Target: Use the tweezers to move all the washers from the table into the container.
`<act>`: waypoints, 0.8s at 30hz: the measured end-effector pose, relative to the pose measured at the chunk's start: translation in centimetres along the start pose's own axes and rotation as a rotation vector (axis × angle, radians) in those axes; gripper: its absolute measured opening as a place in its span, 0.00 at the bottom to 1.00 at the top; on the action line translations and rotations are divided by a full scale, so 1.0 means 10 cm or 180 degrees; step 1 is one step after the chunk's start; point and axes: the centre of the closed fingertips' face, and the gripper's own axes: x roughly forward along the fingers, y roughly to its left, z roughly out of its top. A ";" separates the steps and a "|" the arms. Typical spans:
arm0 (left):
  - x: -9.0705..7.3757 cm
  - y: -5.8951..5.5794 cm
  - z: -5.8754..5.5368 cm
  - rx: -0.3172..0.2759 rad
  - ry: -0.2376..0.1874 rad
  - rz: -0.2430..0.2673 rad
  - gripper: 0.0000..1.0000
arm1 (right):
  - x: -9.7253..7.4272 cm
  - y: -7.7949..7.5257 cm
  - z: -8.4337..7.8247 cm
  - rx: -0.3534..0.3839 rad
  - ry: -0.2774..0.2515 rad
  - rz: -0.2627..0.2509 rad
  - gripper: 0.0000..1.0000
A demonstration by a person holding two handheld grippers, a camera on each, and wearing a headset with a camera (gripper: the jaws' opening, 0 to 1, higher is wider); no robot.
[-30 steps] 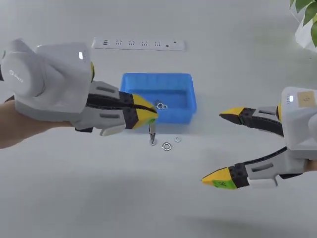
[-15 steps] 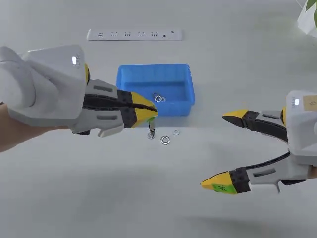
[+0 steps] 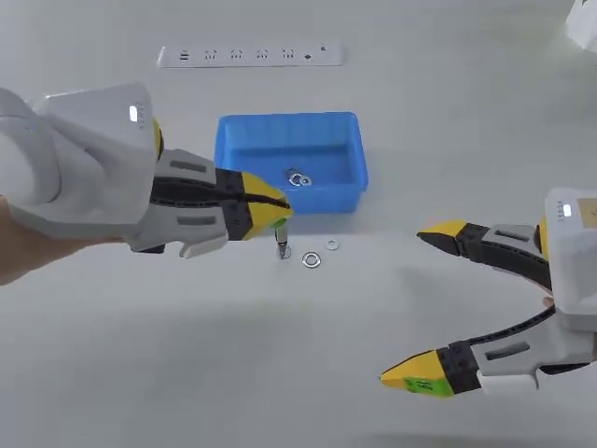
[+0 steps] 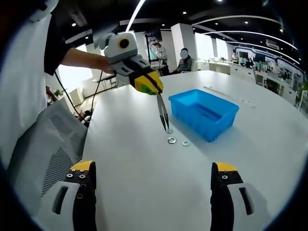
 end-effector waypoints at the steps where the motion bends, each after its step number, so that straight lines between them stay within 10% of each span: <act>1: 0.00 0.00 0.00 0.0011 -0.0002 0.0000 0.05 | 0.01 0.01 0.01 -0.0010 -0.0002 0.0014 1.00; 24: 0.00 -0.02 -0.04 -0.0087 -0.0044 -0.0015 0.05 | 0.04 0.09 -0.01 -0.0030 0.0088 0.0054 1.00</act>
